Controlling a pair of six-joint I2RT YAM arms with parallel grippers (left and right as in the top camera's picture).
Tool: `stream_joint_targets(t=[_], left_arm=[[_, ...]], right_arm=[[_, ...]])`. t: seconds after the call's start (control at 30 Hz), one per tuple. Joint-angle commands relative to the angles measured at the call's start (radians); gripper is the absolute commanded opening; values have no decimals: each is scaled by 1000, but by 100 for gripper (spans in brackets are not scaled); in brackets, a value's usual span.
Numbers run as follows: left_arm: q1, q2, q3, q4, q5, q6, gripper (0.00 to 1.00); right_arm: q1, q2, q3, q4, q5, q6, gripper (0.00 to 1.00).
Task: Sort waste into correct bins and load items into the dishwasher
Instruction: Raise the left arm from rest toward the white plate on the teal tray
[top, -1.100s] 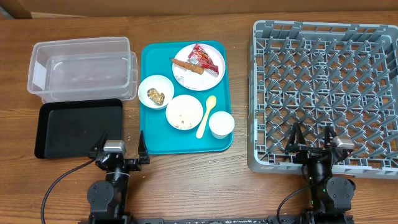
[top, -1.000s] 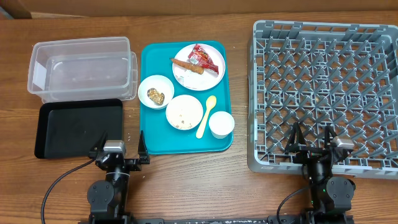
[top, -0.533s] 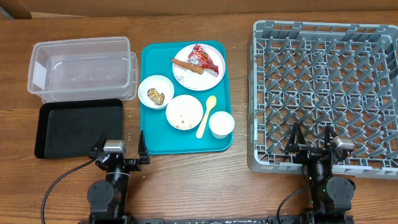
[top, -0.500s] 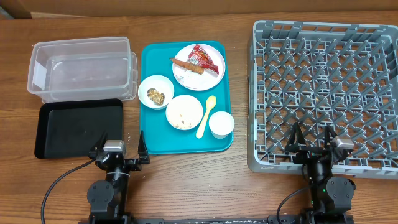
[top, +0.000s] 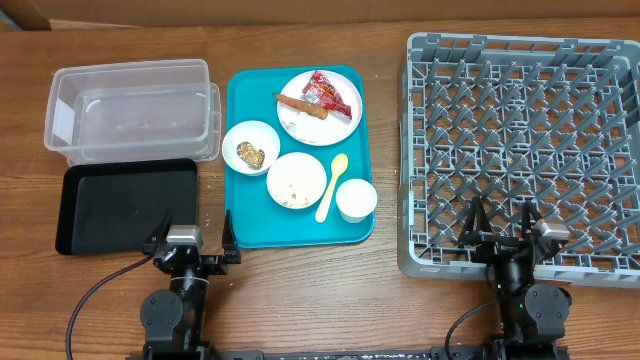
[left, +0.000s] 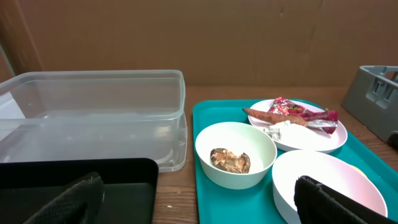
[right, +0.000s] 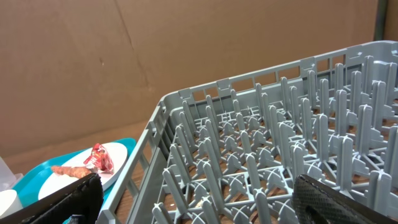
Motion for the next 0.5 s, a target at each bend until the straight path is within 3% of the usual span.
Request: stream_joint_targets(t=[0.0,0.37,0.47], left_arm=[[-5,-10,-3,-2,-11,-11,100],[-5,-10,-3,0,-10,-11,100],[-6,-10,-3,11,54,-30,100]], right_arm=[[2,-6,-10,8,2,0,100],[2,-6,-10,13,-9,0,100],[2,-6,-10,36,-9,0,100]])
